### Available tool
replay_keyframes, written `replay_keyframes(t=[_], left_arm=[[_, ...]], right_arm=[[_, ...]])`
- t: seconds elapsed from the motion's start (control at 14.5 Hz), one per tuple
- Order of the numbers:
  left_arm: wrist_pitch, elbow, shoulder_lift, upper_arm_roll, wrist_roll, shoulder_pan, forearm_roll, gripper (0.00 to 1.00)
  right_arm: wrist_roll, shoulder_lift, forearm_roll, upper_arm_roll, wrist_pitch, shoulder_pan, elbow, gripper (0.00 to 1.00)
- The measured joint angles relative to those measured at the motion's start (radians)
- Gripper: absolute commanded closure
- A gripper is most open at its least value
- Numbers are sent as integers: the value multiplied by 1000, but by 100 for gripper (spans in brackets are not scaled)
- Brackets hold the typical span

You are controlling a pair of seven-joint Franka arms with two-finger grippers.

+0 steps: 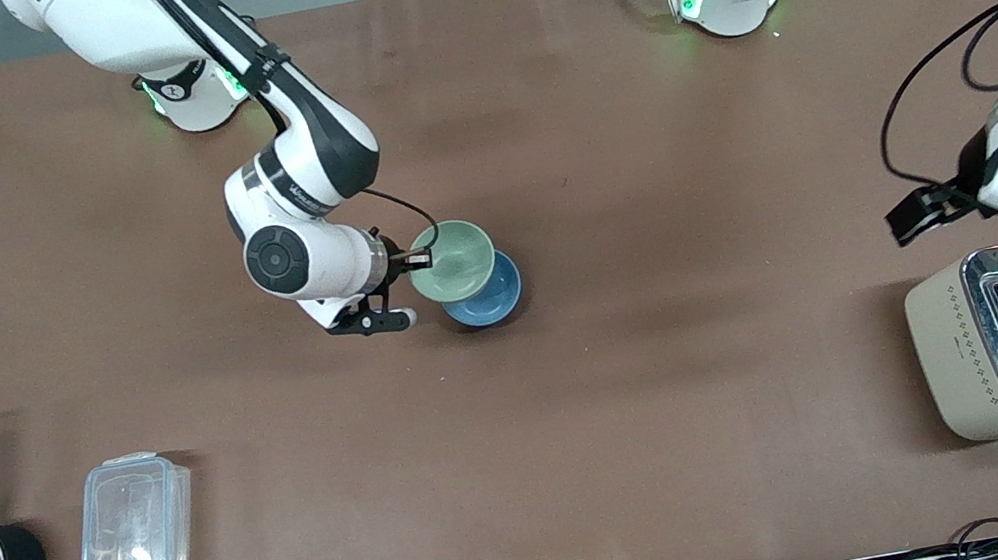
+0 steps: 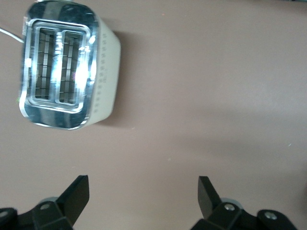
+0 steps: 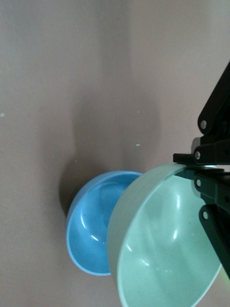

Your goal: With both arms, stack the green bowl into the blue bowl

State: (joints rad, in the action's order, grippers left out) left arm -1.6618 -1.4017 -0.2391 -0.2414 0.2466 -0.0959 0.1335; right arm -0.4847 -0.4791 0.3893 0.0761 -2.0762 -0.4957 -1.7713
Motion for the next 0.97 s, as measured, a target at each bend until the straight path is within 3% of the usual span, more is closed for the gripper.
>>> replay_keyframes(t=[0.28, 0.76, 0.97], left_arm=[[103, 0, 62, -1, -84, -54, -5, 0], [140, -13, 116, 1, -115, -83, -55, 0], [147, -68, 173, 129, -118, 47, -76, 0]], right_arm=[[-1, -32, 28, -1, -2, -5, 0, 98], [-2, -43, 83, -1, -49, -27, 1, 96], [-6, -58, 87, -5, -97, -27, 1, 96]])
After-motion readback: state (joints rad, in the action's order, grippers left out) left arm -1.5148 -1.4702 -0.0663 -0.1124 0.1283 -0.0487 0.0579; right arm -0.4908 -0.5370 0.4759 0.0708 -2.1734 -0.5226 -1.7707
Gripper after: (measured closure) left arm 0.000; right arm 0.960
